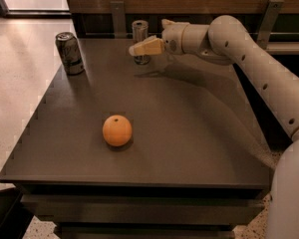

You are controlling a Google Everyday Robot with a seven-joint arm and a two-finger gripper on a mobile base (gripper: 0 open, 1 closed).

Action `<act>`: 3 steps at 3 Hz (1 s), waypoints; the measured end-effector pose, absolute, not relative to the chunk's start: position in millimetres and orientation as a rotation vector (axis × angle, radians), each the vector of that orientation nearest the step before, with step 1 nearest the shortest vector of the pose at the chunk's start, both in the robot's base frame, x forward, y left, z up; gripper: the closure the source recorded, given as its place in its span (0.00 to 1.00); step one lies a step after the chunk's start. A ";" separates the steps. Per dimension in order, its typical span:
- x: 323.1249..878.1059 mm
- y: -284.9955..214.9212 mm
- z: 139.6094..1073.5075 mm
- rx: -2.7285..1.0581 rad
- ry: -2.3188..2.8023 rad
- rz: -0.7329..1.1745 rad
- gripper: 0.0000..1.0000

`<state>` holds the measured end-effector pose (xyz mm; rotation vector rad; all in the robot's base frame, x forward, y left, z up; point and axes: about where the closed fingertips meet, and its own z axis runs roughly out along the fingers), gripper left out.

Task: Pick redbull can

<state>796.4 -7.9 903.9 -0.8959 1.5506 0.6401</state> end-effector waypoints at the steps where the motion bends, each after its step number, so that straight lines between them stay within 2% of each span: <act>1: 800.5 5.2 901.7 -0.899 1.547 0.671 0.00; 2: 802.5 17.1 898.0 -0.895 1.549 0.702 0.00; 3: 804.1 25.8 892.7 -0.886 1.547 0.719 0.15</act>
Offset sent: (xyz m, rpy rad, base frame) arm 0.0091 0.0318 -0.0090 0.0498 0.0448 0.0408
